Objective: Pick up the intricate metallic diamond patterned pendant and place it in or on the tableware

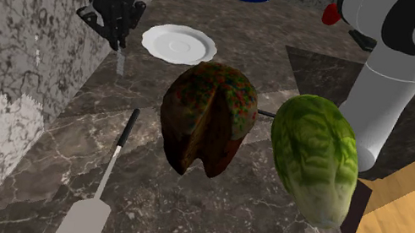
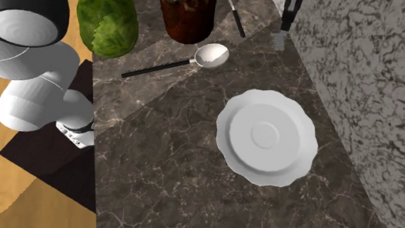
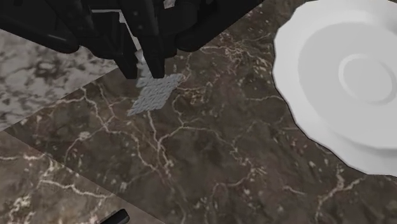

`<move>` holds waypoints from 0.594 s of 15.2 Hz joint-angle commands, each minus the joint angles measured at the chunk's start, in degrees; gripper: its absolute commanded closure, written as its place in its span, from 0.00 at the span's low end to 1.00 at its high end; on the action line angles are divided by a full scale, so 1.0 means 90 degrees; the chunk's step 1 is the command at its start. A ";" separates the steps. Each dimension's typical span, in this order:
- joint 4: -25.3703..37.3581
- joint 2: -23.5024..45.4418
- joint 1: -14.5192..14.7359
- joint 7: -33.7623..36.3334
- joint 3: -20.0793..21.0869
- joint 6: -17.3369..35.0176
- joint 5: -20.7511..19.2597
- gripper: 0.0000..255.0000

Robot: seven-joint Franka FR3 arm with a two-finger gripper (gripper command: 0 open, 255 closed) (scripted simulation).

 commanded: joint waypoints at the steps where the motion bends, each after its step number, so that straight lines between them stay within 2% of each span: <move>1: 0.0289 0.0078 0.0052 -0.0003 0.0007 -0.0227 -0.0043 1.00; 9: 0.1445 0.0421 0.0302 -0.0023 0.0025 -0.1086 -0.0248 1.00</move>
